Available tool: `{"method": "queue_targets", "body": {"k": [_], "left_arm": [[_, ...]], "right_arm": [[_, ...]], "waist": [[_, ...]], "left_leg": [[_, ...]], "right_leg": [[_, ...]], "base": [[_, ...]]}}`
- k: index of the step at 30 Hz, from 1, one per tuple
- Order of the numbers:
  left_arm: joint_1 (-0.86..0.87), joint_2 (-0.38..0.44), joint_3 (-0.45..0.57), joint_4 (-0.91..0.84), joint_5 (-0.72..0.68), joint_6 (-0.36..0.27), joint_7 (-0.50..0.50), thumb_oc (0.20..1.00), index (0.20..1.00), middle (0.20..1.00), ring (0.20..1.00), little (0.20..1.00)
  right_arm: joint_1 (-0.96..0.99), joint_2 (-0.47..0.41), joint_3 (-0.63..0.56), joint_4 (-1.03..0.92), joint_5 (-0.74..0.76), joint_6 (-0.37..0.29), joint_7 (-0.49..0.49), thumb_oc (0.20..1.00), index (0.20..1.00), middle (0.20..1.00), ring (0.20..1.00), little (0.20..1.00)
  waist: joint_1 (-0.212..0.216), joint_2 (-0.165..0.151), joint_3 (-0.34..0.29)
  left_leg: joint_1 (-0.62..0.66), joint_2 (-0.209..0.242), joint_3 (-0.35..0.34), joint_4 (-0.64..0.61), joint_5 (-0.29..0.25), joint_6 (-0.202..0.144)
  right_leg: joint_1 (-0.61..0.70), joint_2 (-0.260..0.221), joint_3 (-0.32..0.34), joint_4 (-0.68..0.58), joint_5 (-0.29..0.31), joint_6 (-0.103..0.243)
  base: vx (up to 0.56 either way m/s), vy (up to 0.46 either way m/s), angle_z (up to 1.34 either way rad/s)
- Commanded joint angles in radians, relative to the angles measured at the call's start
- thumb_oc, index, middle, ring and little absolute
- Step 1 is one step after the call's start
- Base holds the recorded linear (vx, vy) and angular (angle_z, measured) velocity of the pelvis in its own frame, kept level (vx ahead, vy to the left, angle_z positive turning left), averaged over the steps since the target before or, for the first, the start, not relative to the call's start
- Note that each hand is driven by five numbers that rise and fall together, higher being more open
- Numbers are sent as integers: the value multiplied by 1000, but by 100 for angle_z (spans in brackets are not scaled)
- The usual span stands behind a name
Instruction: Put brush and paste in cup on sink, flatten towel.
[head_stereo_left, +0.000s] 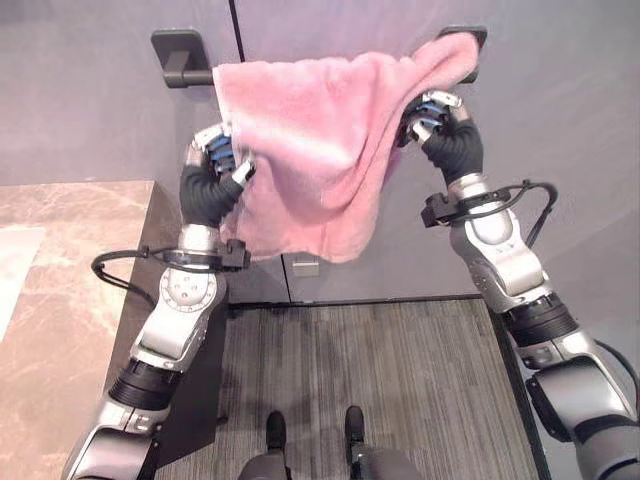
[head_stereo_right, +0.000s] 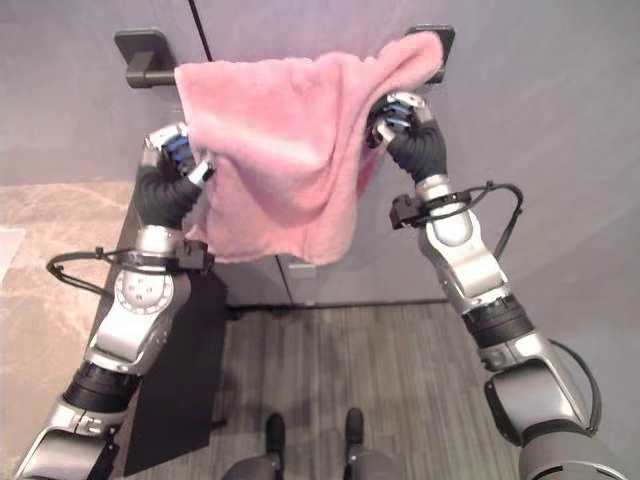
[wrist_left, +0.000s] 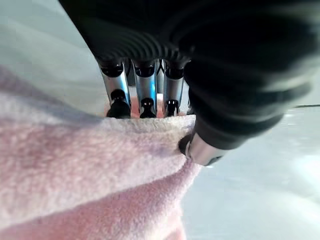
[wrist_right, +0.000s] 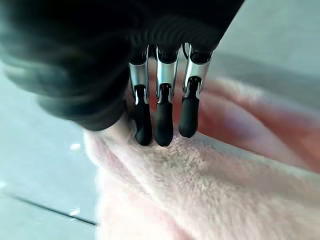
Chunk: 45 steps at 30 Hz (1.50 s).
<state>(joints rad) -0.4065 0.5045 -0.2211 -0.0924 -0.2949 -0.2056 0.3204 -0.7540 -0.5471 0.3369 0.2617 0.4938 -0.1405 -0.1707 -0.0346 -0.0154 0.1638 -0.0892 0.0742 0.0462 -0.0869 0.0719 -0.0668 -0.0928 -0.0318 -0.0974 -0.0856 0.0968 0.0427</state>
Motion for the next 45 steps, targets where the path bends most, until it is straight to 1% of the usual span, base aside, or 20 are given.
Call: {"method": "queue_targets", "body": {"k": [1,2,3,4,5,6,7,8,10,17,20,21,27,31,35,36,37,38,42,45], "left_arm": [[11,-4,-40,78,15,-28,-12,200,200,200,200,200],[12,-7,-44,100,13,-25,-11,200,200,200,200,200],[19,-13,-52,134,5,-18,-10,200,200,200,200,200],[17,-13,-52,137,5,-20,-10,200,200,200,200,200],[24,-22,-61,177,-2,-12,-12,200,200,200,200,200],[24,-36,-71,253,-10,1,-4,200,200,200,200,200],[21,-37,-72,257,-10,-2,-4,200,200,200,200,200],[16,-56,-87,328,2,23,13,200,200,200,200,200],[4,-64,-92,334,0,30,17,200,200,200,200,200],[-43,-27,-54,234,-15,5,31,200,200,200,200,200],[-53,-5,-3,140,-16,-19,50,200,200,200,200,200],[-51,-5,-3,138,-16,-18,50,200,200,200,200,200],[-33,7,83,22,11,-50,81,200,200,200,200,200],[31,9,137,-35,62,-49,92,200,200,200,200,200],[87,10,144,-18,58,-35,74,200,200,200,200,200],[87,10,144,-18,58,-35,73,266,266,266,266,266],[104,6,136,-1,50,-26,61,479,479,479,479,479],[127,-3,120,44,42,-4,46,1000,1000,1000,1000,1000],[170,-51,34,211,44,71,-14,1000,1000,1000,1000,1000],[196,-74,-2,314,57,100,-46,1000,1000,1000,1000,1000]], "right_arm": [[7,49,11,90,21,-18,-21,661,661,661,661,661],[-2,56,15,117,31,-17,-24,570,570,570,570,570],[-11,67,19,147,38,-13,-32,451,451,451,451,451],[-13,67,20,149,39,-15,-31,451,451,451,451,451],[-24,74,25,182,37,-9,-37,200,200,200,200,200],[-41,91,37,232,39,0,-45,200,200,200,200,200],[-43,91,38,234,39,-1,-45,200,200,200,200,200],[-50,116,42,279,42,8,-56,200,200,200,200,200],[-60,131,40,294,45,12,-68,200,200,200,200,200],[-109,114,44,271,41,15,-65,200,200,200,200,200],[-112,99,25,182,43,1,-63,200,200,200,200,200],[-110,99,25,180,42,2,-63,200,200,200,200,200],[-86,86,-9,-2,33,-38,-48,200,200,200,200,200],[-32,86,-27,-77,4,-48,-30,200,200,200,200,200],[-5,72,-29,-60,-46,-31,-35,200,200,200,200,200],[-5,72,-29,-59,-46,-31,-35,200,200,200,200,200],[7,73,-30,-46,-50,-24,-33,369,369,369,369,369],[22,62,-28,-31,-102,3,-44,1000,1000,1000,1000,1000],[59,70,-18,33,-150,43,-43,1000,1000,1000,1000,1000],[101,82,-8,74,-171,58,-30,1000,1000,1000,1000,1000]], "waist": [[22,-40,-97],[24,-39,-93],[25,-38,-86],[26,-38,-87],[26,-37,-82],[28,-36,-79],[28,-35,-80],[30,-34,-78],[32,-31,-77],[35,-30,-92],[38,-34,-112],[38,-35,-110],[37,-41,-129],[41,-46,-136],[41,-46,-136],[42,-46,-137],[41,-44,-137],[38,-43,-136],[26,-38,-136],[18,-34,-137]], "left_leg": [[-38,36,21,0,39,-55],[-47,37,22,0,42,-54],[-56,38,23,0,45,-54],[-57,38,23,0,45,-54],[-66,39,24,0,48,-54],[-78,41,26,0,53,-54],[-79,41,26,0,53,-54],[-81,43,27,0,56,-54],[-77,43,26,0,56,-53],[-38,39,27,0,41,-51],[-11,40,26,0,30,-50],[-9,40,26,0,30,-50],[25,39,27,0,16,-49],[34,40,30,0,13,-49],[31,43,35,0,14,-47],[31,43,36,0,14,-47],[31,42,37,0,15,-46],[32,42,40,0,15,-43],[38,41,47,0,13,-38],[47,40,53,0,9,-33]], "right_leg": [[9,-64,6,4,-7,75],[-1,-63,7,2,-3,76],[-12,-63,10,1,2,77],[-14,-63,11,1,2,77],[-23,-62,14,0,6,77],[-36,-61,18,0,11,75],[-38,-61,18,0,11,75],[-39,-61,19,0,10,73],[-34,-60,19,0,9,72],[4,-60,17,5,-7,70],[34,-61,13,10,-22,69],[36,-61,13,10,-22,69],[68,-62,8,14,-39,69],[79,-63,5,5,-39,71],[74,-64,5,4,-35,72],[74,-64,5,3,-34,72],[73,-64,5,3,-33,72],[73,-64,7,4,-30,72],[73,-66,16,4,-26,72],[75,-68,24,6,-24,74]], "base": [[-80,8,0],[-90,9,0],[-62,4,-4],[-65,5,-7],[-44,2,-8],[-44,2,-2],[0,0,0],[0,0,0],[30,-3,-3],[38,-2,-1],[55,-8,2],[41,-1,0],[9,2,0],[6,0,2],[-9,0,0],[0,0,0],[0,0,0],[0,0,0],[0,0,0],[-6,6,-2]]}}
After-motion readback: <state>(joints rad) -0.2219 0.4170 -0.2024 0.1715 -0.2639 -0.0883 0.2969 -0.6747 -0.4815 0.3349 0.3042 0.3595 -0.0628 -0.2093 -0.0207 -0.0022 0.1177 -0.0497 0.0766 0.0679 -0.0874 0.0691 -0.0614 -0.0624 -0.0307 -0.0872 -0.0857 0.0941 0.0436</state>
